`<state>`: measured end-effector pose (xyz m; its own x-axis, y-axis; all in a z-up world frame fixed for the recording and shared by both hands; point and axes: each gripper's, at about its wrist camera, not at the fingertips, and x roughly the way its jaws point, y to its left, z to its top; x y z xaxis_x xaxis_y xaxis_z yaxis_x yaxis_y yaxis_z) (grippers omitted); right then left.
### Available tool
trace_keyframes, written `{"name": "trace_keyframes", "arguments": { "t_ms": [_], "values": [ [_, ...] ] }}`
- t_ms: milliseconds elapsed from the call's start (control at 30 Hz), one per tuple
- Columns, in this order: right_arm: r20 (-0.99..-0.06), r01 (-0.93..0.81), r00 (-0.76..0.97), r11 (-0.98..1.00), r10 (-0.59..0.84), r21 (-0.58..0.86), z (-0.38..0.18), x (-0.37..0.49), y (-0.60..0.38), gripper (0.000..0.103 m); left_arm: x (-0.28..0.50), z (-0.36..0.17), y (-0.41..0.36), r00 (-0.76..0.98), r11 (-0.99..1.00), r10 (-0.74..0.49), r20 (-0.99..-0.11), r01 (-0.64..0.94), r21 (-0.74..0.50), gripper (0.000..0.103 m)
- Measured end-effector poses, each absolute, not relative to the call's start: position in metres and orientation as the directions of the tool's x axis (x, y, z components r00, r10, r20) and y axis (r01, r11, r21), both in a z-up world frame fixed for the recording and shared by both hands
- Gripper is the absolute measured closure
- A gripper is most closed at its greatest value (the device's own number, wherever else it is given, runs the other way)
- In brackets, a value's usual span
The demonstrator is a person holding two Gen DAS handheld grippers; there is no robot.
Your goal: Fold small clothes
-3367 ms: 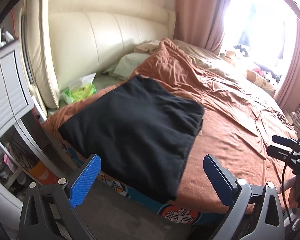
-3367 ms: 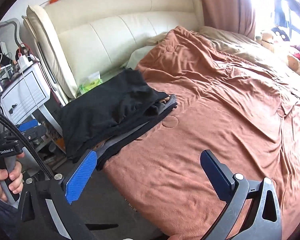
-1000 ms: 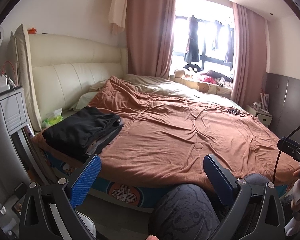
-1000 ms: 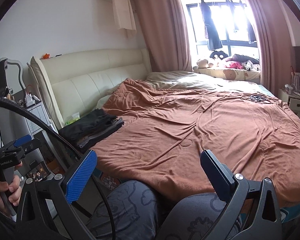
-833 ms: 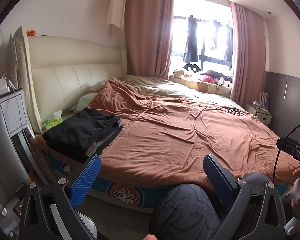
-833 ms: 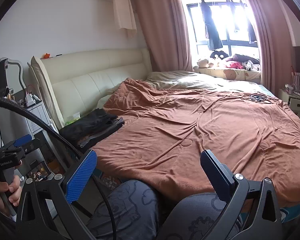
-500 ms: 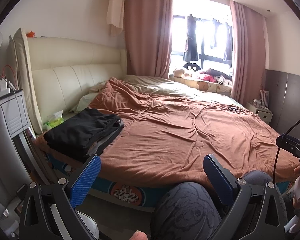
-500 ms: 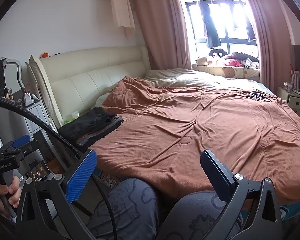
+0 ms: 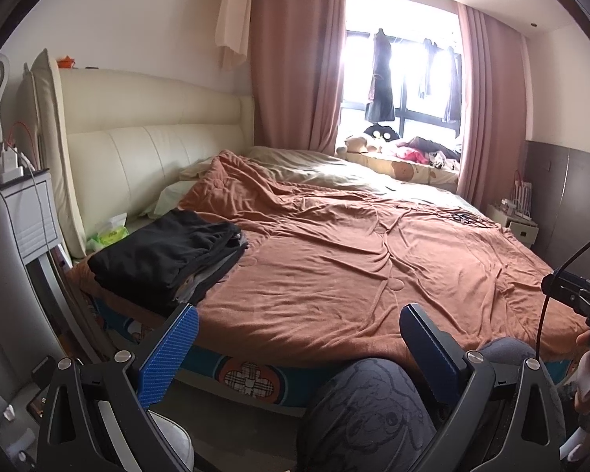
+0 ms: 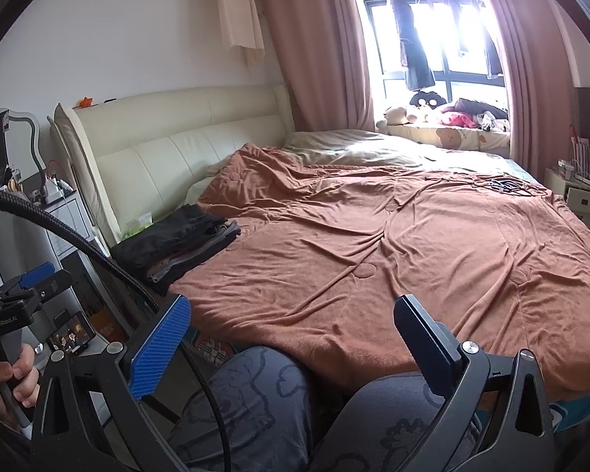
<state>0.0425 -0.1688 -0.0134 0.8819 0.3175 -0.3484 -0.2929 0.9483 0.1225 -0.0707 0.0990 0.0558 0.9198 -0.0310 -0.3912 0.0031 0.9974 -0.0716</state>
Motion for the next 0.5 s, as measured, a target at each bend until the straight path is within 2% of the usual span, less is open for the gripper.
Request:
{"name": "trace_keyframes", "arguments": {
  "t_ms": [500],
  "values": [
    [-0.376,-0.279,0.875,0.952,0.307,0.128,-0.014,0.057,-0.173,0.0,-0.061,0.05,0.103,0.919,0.999,-0.019,-0.395,-0.003,-0.054,0.0]
  ]
}}
